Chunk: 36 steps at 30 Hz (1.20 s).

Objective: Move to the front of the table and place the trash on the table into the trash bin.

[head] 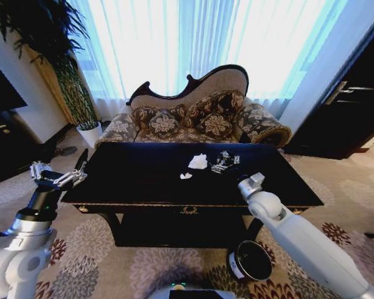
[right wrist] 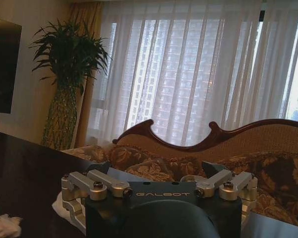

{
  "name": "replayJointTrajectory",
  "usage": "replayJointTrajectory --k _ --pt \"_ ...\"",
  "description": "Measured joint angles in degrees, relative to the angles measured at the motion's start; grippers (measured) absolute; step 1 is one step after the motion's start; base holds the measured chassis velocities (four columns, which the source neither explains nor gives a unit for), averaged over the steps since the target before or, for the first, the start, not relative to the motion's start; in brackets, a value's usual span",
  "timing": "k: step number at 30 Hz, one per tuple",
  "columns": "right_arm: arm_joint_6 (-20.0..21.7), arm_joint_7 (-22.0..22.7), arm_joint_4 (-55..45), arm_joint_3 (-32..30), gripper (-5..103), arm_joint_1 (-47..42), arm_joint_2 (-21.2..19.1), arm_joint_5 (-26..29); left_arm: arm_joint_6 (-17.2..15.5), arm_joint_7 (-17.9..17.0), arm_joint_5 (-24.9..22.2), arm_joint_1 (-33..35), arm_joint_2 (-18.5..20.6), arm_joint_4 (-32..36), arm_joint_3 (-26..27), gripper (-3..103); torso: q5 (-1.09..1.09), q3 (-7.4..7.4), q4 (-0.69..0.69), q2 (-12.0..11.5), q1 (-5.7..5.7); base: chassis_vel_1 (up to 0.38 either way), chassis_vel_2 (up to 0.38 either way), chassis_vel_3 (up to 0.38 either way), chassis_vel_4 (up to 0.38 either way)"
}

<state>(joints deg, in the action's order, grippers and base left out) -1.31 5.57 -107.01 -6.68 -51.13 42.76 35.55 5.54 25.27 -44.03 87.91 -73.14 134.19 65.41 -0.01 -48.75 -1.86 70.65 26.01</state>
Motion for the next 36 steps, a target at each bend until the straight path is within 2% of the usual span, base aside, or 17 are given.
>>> replayJointTrajectory --k 26,35,36 --pt "-1.06 -0.97 10.04 3.29 100 6.09 -0.23 -1.08 0.61 0.7 0.53 -1.0 0.23 -2.74 -0.85 100 0.0 0.0 0.0 0.0 -0.01 0.0 0.0 0.0 0.0" --pt "-1.97 -2.2 10.78 3.33 101 5.16 0.15 1.11 0.63 0.71 0.44 -1.29 0.59 -3.42 -0.59 100 0.0 0.0 0.0 0.01 -0.01 0.0 0.0 0.0 0.0" --pt "-2.08 -2.31 10.62 3.31 97 4.99 0.21 1.49 0.63 0.71 0.48 -1.28 0.46 -3.41 -0.63 100 0.01 0.0 0.0 0.0 -0.01 0.0 0.0 0.0 0.0"
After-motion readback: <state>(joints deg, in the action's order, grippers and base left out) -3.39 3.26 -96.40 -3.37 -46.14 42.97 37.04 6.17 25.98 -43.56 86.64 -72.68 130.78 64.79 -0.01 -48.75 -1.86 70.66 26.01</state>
